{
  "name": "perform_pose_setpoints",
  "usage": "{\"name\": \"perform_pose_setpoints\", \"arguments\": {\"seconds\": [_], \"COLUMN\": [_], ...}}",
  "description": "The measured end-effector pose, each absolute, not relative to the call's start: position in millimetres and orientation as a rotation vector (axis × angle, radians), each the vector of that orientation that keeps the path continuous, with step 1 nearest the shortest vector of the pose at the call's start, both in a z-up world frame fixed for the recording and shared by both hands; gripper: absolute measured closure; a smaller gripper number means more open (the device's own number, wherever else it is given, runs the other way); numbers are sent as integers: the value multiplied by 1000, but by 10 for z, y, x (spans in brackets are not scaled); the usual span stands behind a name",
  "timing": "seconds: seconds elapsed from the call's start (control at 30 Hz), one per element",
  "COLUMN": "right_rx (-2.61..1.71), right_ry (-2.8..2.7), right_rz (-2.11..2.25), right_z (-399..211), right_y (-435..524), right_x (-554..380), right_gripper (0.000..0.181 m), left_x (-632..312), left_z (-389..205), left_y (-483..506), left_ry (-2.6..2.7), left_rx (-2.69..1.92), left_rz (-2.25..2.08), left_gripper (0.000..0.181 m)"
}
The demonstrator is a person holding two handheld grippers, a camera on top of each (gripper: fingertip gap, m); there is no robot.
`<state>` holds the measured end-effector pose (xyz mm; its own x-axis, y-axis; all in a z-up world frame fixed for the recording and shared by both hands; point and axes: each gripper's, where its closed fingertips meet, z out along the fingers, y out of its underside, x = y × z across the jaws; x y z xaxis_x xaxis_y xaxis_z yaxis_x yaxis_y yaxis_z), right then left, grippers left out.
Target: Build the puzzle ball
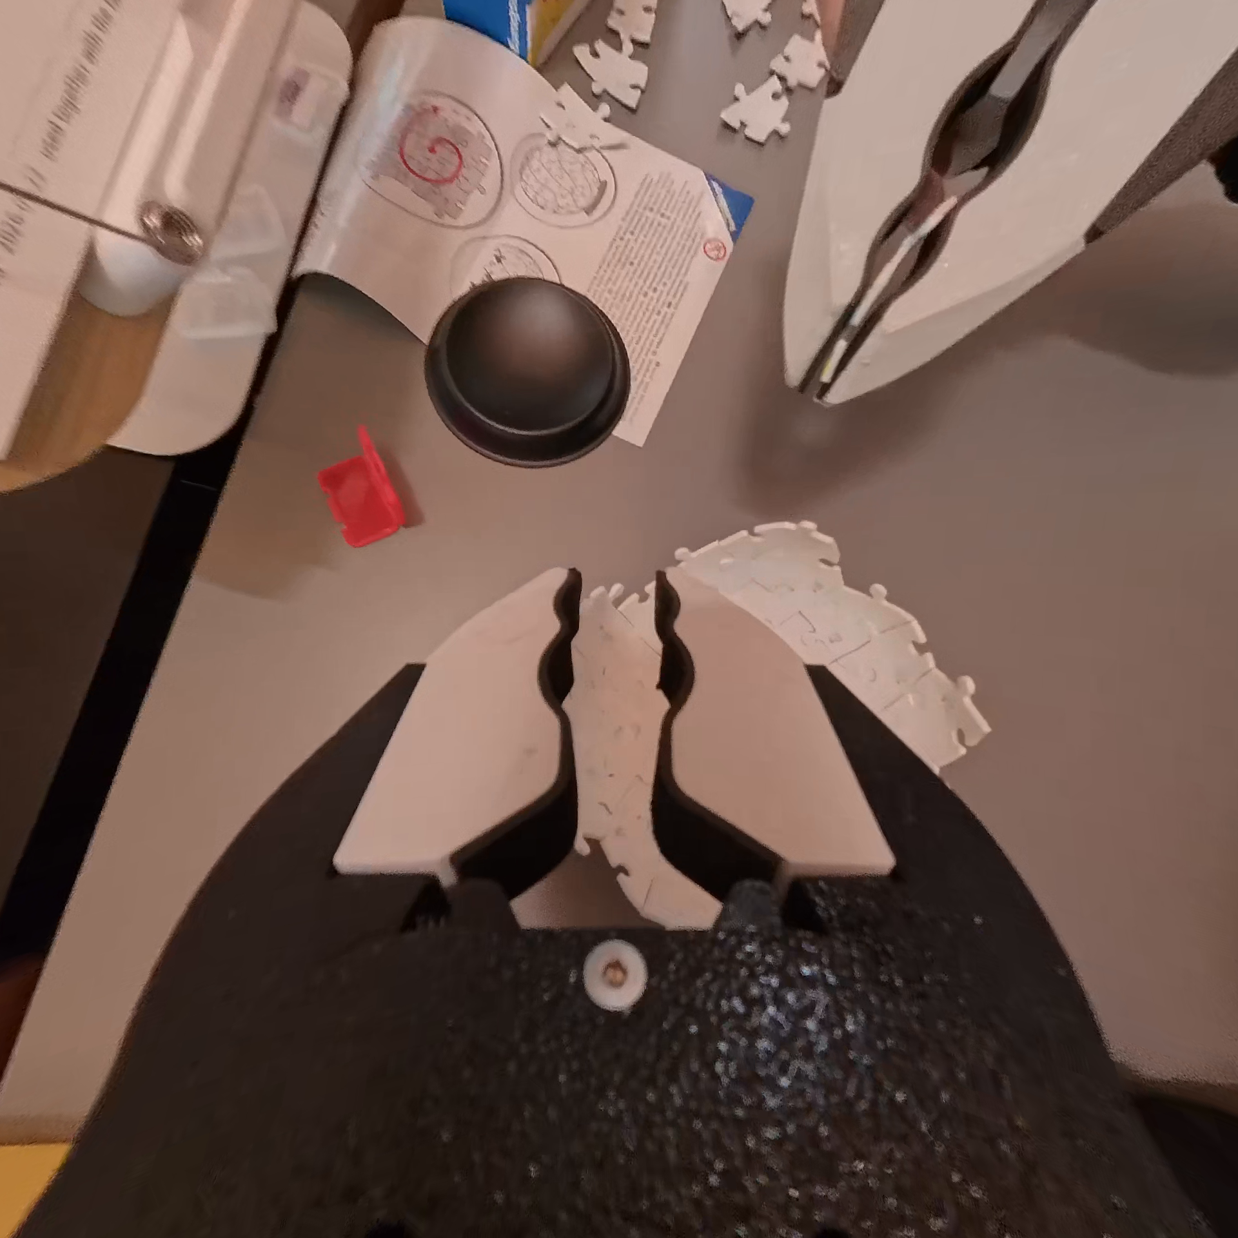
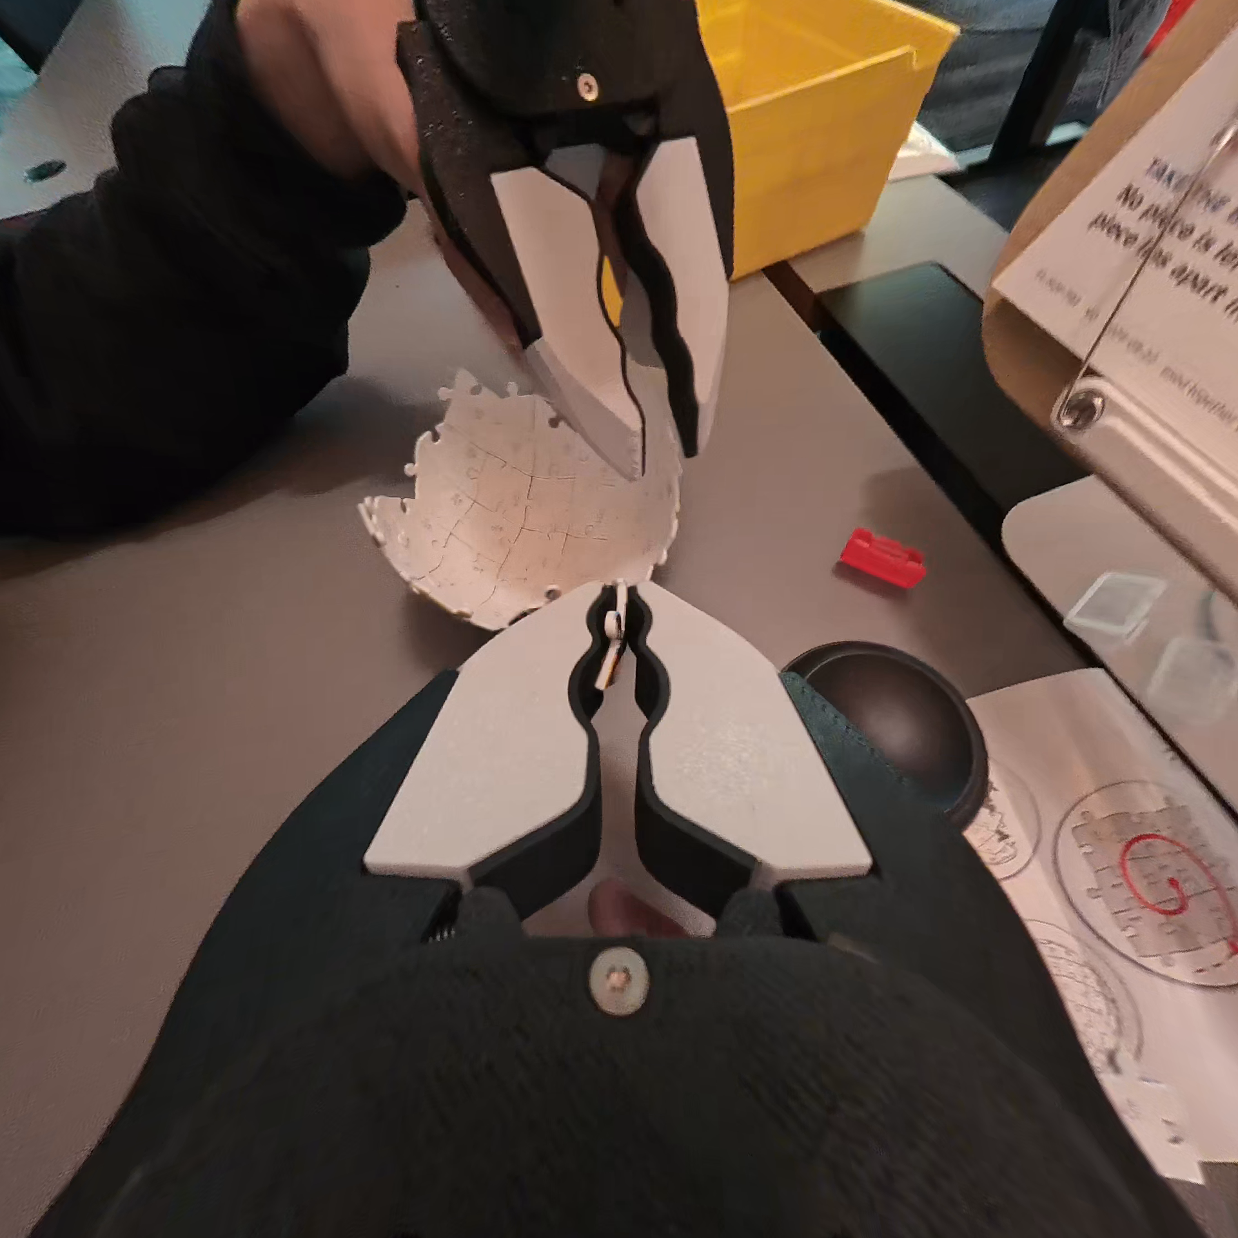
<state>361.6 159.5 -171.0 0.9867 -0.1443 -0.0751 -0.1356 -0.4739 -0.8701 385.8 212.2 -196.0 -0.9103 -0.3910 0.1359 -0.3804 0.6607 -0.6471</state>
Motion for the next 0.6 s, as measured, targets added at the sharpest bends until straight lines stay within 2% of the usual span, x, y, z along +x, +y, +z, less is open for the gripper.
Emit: {"name": "perform_pose_setpoints", "arguments": {"seconds": [0.03,0.2,0.3,0.37,0.47,0.6], "right_rx": [-2060,-1896,-1720,-1665,-1780,-1975], "right_ry": [178,140,163,175,184,137], "right_rz": [-18,33,137,206,121,11], "right_z": [-1673,-1337,-1002,-872,-958,-1123], "right_y": [1591,1623,1658,1665,1641,1631], "right_x": [3596,3488,3419,3378,3432,3373], "right_gripper": [177,177,177,177,177,177], "left_x": [3878,3906,3662,3541,3451,3347], "left_z": [-1917,-1567,-1228,-1025,-809,-731], "left_y": [2122,2087,1821,1676,1574,1515], "left_ry": [2821,2658,2605,2535,2435,2415], "left_rx": [-656,-590,-386,-271,-192,-124], "left_rz": [-1107,-1153,-1379,-1507,-1647,-1691], "left_gripper": [160,160,161,169,180,177]}}
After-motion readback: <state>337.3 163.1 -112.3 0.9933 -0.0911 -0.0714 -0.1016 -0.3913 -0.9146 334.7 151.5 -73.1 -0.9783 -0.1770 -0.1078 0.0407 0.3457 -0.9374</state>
